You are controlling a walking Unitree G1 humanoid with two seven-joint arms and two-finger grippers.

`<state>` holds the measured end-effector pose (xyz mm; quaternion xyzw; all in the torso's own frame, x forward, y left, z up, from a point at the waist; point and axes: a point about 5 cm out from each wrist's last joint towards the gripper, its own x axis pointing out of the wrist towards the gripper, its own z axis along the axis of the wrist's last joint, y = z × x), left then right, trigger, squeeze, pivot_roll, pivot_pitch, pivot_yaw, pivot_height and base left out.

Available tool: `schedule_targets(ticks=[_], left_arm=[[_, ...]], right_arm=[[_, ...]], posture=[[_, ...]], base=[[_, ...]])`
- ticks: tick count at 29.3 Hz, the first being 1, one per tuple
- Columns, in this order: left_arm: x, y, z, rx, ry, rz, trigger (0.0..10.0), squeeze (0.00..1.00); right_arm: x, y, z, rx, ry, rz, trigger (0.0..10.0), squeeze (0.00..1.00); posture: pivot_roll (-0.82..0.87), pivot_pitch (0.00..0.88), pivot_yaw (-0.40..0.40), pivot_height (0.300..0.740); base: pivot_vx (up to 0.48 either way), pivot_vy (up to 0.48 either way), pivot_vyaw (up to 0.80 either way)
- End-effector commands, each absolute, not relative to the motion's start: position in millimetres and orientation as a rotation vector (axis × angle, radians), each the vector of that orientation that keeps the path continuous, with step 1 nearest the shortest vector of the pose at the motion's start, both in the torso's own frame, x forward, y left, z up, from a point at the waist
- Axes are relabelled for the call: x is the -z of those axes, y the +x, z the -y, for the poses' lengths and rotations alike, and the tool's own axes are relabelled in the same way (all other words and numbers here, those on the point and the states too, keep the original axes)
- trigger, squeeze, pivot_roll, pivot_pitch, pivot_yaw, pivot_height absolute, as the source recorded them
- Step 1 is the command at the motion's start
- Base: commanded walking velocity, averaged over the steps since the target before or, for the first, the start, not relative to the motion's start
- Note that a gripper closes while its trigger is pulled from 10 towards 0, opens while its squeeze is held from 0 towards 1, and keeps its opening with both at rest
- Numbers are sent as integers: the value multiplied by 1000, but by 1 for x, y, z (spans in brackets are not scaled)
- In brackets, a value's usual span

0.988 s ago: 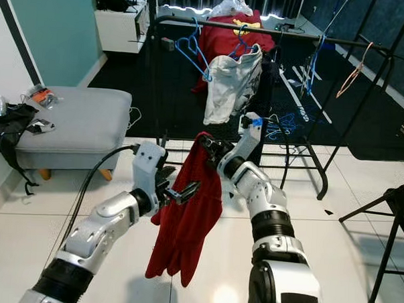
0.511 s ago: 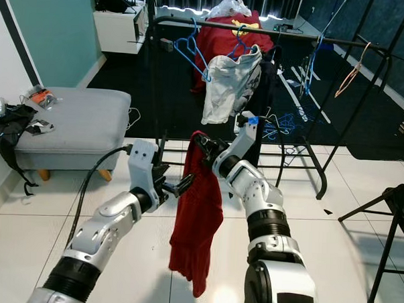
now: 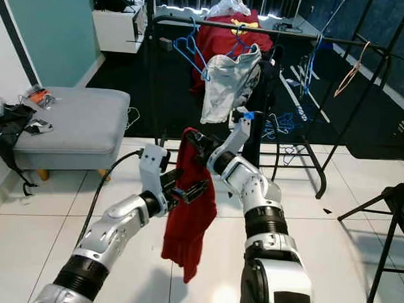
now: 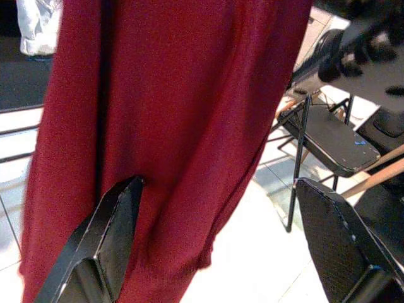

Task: Hang hanger

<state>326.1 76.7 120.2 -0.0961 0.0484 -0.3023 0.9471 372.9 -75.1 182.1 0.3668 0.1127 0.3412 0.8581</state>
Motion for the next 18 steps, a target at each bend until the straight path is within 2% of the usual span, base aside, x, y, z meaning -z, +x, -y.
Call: schedule_targets(ticks=[1,2,3,18], left_arm=[[-118,326,-71,620,-198,-101,9294,0],[-118,327,-72,620,-196,-100,5490,0],[-117,328,-72,617,-197,-99,0,0],[-119,332,-87,596,-190,-72,0,0]], right_arm=[[-190,372,72,-755,775,-218,0,0],[-191,371,71,-763,778,-221,0,0],[-191,371,70,-771,779,-224,0,0],[-191,368,71,-781,770,-239,0,0]], posture=[[-77,40,-88,740],[-77,40,-88,740],[-77,42,-88,740],[-75,43,-86,740]], base=[[0,0,0],[0,0,0],[0,0,0],[0,0,0]])
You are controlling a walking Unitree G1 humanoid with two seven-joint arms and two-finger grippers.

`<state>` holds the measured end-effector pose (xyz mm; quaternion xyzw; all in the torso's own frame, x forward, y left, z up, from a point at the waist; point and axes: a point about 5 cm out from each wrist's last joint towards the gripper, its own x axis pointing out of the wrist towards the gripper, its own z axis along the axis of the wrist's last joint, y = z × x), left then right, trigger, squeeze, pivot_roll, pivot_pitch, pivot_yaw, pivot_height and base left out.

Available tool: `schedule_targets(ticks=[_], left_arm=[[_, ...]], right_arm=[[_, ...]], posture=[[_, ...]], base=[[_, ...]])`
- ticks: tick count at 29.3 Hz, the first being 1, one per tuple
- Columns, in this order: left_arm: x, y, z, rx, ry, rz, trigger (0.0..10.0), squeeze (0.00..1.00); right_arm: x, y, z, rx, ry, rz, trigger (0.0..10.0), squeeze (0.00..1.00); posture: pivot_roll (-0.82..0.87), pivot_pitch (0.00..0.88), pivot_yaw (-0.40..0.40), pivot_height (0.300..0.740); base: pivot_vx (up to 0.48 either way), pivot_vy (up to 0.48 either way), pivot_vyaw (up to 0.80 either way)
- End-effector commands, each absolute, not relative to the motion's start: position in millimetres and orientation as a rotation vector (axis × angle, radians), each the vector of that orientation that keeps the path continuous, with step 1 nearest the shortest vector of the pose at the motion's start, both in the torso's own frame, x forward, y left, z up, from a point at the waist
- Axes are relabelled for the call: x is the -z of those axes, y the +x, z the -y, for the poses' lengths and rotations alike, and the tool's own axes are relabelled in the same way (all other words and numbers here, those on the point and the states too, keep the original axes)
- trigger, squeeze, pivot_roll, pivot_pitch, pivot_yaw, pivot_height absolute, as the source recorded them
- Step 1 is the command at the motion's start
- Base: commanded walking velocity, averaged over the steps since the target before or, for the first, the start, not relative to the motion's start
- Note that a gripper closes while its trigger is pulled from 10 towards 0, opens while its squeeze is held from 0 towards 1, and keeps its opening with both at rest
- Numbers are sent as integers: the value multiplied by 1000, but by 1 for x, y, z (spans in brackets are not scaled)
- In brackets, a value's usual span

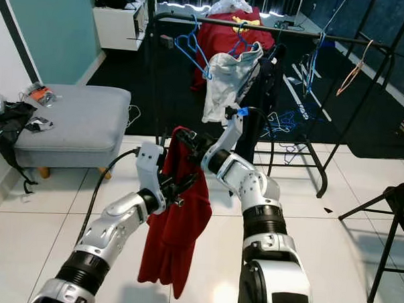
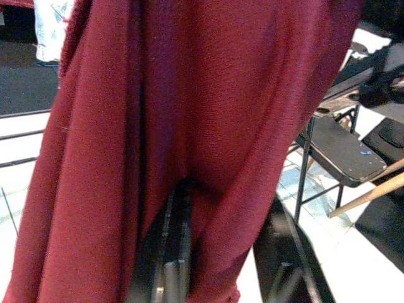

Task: Hang hanger

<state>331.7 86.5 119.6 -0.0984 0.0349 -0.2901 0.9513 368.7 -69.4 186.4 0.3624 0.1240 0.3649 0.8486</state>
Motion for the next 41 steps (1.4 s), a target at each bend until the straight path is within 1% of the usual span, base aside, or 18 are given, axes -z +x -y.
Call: schedule_targets(ticks=[1,12,19,20,21,22,23,24,25,26,27,28,33,34,36,37,39,41], left_arm=[[-119,332,-88,596,-189,-70,0,0],[-117,330,-98,618,-186,-65,0,0],[-121,324,-108,726,-150,-57,0,0],[-125,324,-113,755,-144,-45,0,0],[-125,324,-113,755,-144,-45,0,0],[-131,323,-120,784,-131,-31,0,0],[-131,323,-120,784,-131,-31,0,0],[-137,322,-127,816,-118,-20,0,0],[-137,322,-127,816,-118,-20,0,0],[-143,321,-133,841,-103,-8,0,0],[-146,320,-137,857,-92,-2,0,0],[-152,320,-141,879,-81,7,0,0],[-167,313,-149,981,-26,6,0,0],[-168,312,-149,1002,-9,-3,0,0],[-169,311,-149,1015,3,-10,0,0],[-170,309,-149,1045,29,-24,0,0],[-173,304,-151,1103,68,-57,0,0],[-173,301,-151,1131,82,-74,0,0]], right_arm=[[-191,368,71,-781,770,-239,0,0],[-190,368,73,-778,766,-242,0,0],[-188,368,76,-772,745,-240,0,0],[-188,366,76,-794,756,-242,1255,0],[-188,366,76,-794,756,-242,1255,0],[-188,365,75,-818,763,-243,4706,0],[-188,365,75,-818,763,-243,4706,0],[-188,363,75,-834,771,-251,10000,278],[-188,363,75,-834,771,-251,10000,278],[-187,362,74,-844,774,-258,10000,812],[-187,361,74,-847,774,-262,10000,812],[-185,360,75,-851,770,-269,10000,1000],[-176,354,77,-861,684,-292,10000,1000],[-168,349,82,-884,583,-308,10000,176],[-163,346,85,-904,510,-324,10000,176],[-149,341,96,-887,354,-356,10000,0],[-127,333,118,-835,177,-404,10000,0],[-123,331,127,-792,187,-402,10000,0]], posture=[[-75,43,-86,740],[-75,44,-87,740],[-76,45,-88,740],[-74,44,-89,740],[-74,44,-89,740],[-74,43,-88,740],[-74,43,-88,740],[-73,41,-87,740],[-73,41,-87,740],[-71,40,-88,740],[-70,39,-88,740],[-66,36,-88,740],[-58,26,-86,740],[-54,19,-84,740],[-54,19,-84,740],[-57,14,-80,740],[-60,5,-73,740],[-59,1,-72,740]], base=[[0,0,0],[0,0,0],[0,0,0],[0,0,0],[0,0,0],[0,0,0],[0,0,0],[0,0,0],[0,0,0],[0,0,0],[0,0,0],[0,0,0],[0,0,0],[0,0,0],[0,0,0],[0,0,0],[0,0,0],[0,0,0]])
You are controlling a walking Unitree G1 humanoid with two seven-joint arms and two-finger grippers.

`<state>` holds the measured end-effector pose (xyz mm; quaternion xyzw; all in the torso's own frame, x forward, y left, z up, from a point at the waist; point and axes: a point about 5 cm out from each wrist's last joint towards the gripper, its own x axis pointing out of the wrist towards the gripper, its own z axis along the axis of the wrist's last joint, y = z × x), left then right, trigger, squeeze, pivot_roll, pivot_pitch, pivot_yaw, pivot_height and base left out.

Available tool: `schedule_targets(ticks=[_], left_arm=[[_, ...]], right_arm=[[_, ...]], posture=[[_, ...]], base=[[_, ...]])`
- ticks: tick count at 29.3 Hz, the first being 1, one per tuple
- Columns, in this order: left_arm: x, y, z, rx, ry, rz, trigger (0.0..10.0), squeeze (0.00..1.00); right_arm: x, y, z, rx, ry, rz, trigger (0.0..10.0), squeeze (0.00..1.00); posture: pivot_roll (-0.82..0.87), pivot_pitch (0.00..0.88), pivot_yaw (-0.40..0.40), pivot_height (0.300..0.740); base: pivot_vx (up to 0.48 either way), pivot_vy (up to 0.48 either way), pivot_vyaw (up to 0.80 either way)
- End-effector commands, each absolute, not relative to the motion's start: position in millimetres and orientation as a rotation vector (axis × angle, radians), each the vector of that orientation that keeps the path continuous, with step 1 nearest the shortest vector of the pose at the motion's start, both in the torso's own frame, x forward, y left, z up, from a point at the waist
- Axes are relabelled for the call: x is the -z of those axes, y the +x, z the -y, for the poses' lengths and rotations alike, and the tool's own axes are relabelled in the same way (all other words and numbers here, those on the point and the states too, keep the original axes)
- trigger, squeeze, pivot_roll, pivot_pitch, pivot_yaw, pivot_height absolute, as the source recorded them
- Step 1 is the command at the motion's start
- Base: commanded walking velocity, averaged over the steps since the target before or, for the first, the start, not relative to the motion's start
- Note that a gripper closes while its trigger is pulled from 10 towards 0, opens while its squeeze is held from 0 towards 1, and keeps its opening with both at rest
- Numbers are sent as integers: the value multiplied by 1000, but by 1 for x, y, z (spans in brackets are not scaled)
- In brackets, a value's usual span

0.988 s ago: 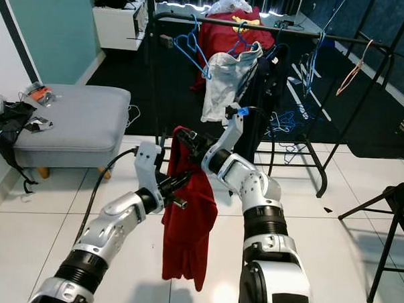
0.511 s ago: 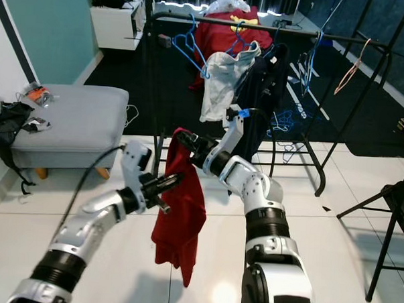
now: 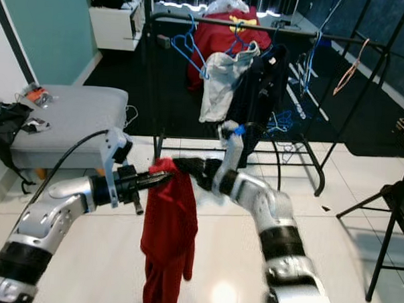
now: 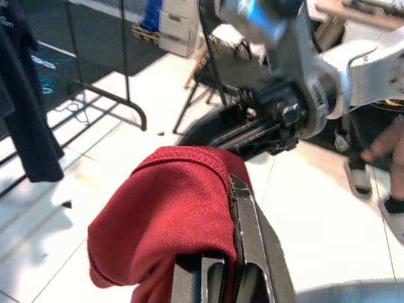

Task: Hang hanger

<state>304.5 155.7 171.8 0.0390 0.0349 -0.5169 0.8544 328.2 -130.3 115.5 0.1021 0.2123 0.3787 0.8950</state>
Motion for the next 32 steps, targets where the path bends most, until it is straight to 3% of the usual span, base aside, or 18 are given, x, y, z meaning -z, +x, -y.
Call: schedule_targets(ticks=[1,2,6,7,9,10,12,13,16,17,20,22,26,28,32], left_arm=[[-174,299,-152,1158,91,-91,0,0],[-174,297,-153,1169,99,-97,0,0],[-174,300,-156,1118,81,-91,0,0],[-172,304,-159,1056,73,-85,3176,0],[-169,310,-162,962,66,-83,3176,0],[-163,319,-167,811,-1,-86,10000,0],[-163,319,-167,811,-1,-86,10000,0],[-153,324,-172,669,-69,-111,10000,0],[-140,325,-174,551,-122,-144,10000,0],[-124,324,-178,399,-161,-161,10000,0],[-124,324,-178,399,-161,-161,10000,0],[-101,314,-183,174,-190,-140,10000,0],[-90,307,-183,78,-101,-140,10000,0],[-84,305,-182,76,-14,-203,10000,0],[-79,302,-178,137,-5,-242,10000,0]], right_arm=[[-119,330,138,-709,197,-387,10000,0],[-112,330,152,-580,201,-383,10000,0],[-99,329,173,-358,171,-383,10000,0],[-96,328,179,-290,161,-354,10000,0],[-95,328,184,-237,141,-338,10000,0],[-94,328,186,-226,157,-326,10000,0],[-94,328,186,-226,157,-326,10000,0],[-95,328,188,-222,140,-296,10000,0],[-95,327,188,-219,143,-270,10000,0],[-95,326,188,-206,133,-249,10000,0],[-95,326,188,-206,133,-249,10000,0],[-89,326,182,-170,86,-273,10000,0],[-85,324,172,-198,55,-280,10000,0],[-82,323,166,-226,36,-281,10000,0],[-79,322,163,-232,19,-278,10000,0]], posture=[[-58,0,-70,740],[-58,0,-63,740],[-61,0,-51,740],[-64,0,-45,740],[-64,0,-45,740],[-63,0,-40,740],[-63,0,-40,740],[-64,0,-38,740],[-64,0,-40,740],[-60,0,-41,740],[-60,0,-41,740],[-68,20,-59,740],[-55,30,-82,740],[-52,35,-84,740],[-54,42,-80,740]], base=[[0,0,0],[0,0,0],[0,0,0],[0,0,0],[0,0,0],[0,0,0],[0,0,0],[0,0,0],[0,0,0],[0,0,0],[0,0,0],[0,0,0],[0,0,0],[0,0,0],[0,0,0]])
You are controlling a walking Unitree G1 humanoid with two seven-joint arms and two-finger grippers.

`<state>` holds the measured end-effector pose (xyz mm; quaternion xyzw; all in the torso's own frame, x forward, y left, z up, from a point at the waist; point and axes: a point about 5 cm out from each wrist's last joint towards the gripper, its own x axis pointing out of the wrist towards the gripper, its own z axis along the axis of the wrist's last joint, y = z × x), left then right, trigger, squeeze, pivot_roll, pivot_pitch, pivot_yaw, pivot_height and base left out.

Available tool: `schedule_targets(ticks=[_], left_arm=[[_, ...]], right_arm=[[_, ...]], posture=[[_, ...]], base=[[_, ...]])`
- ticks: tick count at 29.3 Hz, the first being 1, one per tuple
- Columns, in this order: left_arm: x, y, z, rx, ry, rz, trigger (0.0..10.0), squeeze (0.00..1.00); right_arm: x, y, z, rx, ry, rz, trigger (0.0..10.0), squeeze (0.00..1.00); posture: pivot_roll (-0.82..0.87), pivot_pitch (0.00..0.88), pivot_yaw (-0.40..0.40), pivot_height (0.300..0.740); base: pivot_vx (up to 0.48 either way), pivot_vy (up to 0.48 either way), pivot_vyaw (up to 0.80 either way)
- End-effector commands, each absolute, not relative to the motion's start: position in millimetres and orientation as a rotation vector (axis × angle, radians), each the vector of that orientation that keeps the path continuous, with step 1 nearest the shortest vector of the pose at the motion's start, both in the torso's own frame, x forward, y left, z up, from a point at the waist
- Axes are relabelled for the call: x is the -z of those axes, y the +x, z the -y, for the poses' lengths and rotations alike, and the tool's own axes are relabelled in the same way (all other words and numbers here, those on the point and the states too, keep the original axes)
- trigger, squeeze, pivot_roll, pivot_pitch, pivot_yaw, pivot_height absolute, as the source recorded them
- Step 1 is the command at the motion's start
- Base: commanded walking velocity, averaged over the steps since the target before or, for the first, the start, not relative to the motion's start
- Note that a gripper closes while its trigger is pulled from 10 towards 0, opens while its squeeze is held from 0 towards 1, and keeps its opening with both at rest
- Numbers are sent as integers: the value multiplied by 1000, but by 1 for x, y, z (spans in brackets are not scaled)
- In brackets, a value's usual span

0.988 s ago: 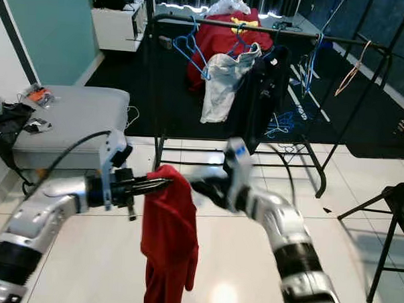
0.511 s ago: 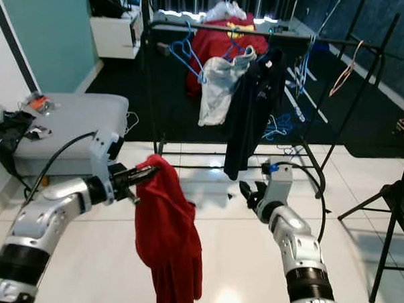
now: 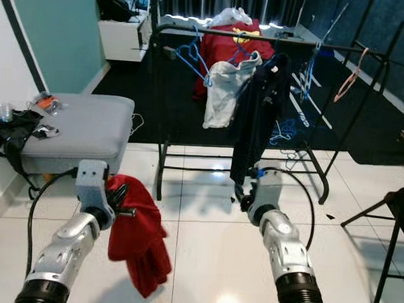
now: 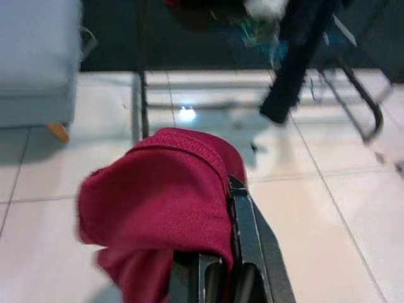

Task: Hang hanger

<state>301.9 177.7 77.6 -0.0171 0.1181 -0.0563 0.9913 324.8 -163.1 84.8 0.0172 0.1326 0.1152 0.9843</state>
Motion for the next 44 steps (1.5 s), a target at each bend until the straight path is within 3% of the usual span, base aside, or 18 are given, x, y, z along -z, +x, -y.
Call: schedule_targets(ticks=[1,11,20,26,44], left_arm=[[-76,299,-175,160,-6,-268,10000,0],[-67,293,-159,174,-91,-329,10000,0],[-81,305,-148,220,-18,-268,10000,0],[-90,307,-141,186,-21,-226,10000,0],[-92,305,-151,114,-43,-197,10000,0]], right_arm=[[-78,322,161,-233,11,-274,10000,0],[-79,312,163,-198,96,-204,10000,0],[-88,318,164,-164,108,-189,10000,0],[-84,312,154,-217,87,-169,10000,0],[-90,324,152,-252,65,-146,10000,0]], posture=[[-61,47,-73,740],[-54,40,-74,740],[-84,51,-47,740],[-69,6,-74,740],[-49,0,-60,740]], base=[[0,0,0],[0,0,0],[0,0,0],[0,0,0],[196,0,0]])
